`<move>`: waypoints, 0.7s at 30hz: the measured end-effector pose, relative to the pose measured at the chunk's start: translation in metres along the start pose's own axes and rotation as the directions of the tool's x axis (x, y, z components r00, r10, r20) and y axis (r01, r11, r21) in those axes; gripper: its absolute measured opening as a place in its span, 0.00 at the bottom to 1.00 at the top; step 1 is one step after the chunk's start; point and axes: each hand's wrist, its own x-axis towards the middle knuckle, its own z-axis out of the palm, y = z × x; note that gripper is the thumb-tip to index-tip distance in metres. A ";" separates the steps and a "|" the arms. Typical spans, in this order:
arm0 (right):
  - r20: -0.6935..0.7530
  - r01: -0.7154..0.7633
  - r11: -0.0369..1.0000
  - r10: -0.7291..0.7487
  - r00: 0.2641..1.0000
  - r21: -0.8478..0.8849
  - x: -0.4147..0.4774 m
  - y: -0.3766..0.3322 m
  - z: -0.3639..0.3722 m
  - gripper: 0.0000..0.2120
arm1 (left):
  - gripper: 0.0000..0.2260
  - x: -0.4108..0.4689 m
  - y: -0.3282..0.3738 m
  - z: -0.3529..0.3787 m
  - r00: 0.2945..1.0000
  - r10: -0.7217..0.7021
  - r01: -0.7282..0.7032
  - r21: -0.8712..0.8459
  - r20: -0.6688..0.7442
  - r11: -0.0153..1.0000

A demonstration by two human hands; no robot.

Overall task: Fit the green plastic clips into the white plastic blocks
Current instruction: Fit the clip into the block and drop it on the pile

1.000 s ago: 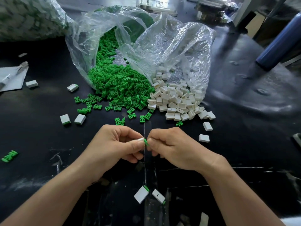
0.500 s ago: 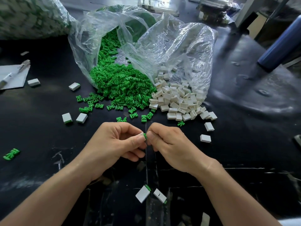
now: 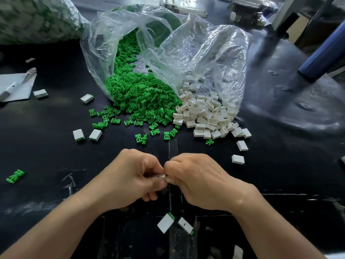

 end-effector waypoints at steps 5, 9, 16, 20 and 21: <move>-0.211 -0.036 0.940 0.114 0.971 0.339 -0.001 0.005 0.000 0.08 | 0.03 0.002 0.007 -0.002 0.997 0.047 -0.064 -0.274 -0.068 0.960; -0.157 -0.092 0.524 0.411 0.898 0.847 -0.001 0.011 -0.002 0.21 | 0.13 0.004 0.010 0.001 0.986 0.041 -0.114 -0.481 -0.159 0.869; 0.207 -0.200 -0.059 0.162 0.965 0.978 0.010 -0.006 0.005 0.27 | 0.12 0.005 0.008 0.004 0.982 0.063 -0.148 -0.517 -0.179 0.843; 0.228 -0.207 -0.152 0.138 0.964 0.966 0.010 -0.007 0.005 0.26 | 0.11 0.003 0.012 0.008 0.984 0.118 -0.174 -0.559 -0.135 0.810; 0.230 -0.211 -0.133 0.154 0.961 0.968 0.009 -0.007 0.006 0.26 | 0.12 0.003 0.012 0.009 0.983 0.129 -0.183 -0.563 -0.134 0.806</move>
